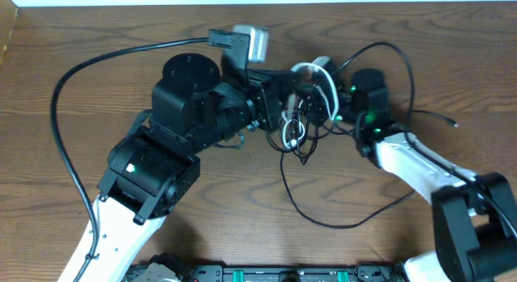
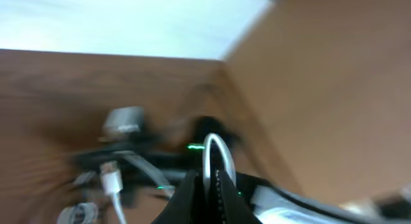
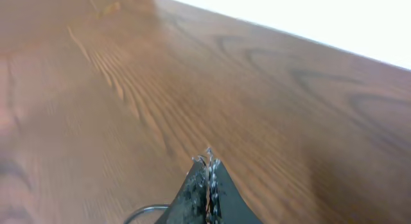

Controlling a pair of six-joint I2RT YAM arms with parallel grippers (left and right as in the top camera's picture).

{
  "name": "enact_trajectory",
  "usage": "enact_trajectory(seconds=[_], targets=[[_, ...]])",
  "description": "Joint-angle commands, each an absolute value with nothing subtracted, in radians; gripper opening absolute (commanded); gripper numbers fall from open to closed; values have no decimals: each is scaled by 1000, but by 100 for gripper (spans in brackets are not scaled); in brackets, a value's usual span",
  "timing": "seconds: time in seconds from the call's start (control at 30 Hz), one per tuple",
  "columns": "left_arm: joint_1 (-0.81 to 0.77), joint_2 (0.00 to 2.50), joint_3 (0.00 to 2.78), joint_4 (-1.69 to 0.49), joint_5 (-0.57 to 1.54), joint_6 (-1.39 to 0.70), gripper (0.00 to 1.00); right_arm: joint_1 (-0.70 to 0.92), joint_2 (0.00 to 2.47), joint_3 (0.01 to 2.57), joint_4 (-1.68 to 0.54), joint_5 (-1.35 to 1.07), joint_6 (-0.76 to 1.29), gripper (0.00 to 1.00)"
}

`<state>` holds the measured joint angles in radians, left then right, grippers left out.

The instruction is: Untangle cables

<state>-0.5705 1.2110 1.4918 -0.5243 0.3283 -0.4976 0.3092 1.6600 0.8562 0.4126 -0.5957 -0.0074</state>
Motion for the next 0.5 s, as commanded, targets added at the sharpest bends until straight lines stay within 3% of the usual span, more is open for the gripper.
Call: enact_trajectory(seconds=[0.0, 0.23, 0.33, 0.47], targets=[[-566, 1213, 1516, -588, 1, -492, 7, 261, 1544, 856, 390, -705, 75, 1], [-566, 1292, 1515, -656, -19, -493, 9, 220, 1380, 856, 292, -690, 74, 1], [-566, 1344, 1515, -659, 8, -492, 17, 217, 1323, 856, 244, -617, 74, 1], [-566, 1415, 1515, -659, 74, -493, 41, 216, 1293, 856, 200, -509, 73, 1]])
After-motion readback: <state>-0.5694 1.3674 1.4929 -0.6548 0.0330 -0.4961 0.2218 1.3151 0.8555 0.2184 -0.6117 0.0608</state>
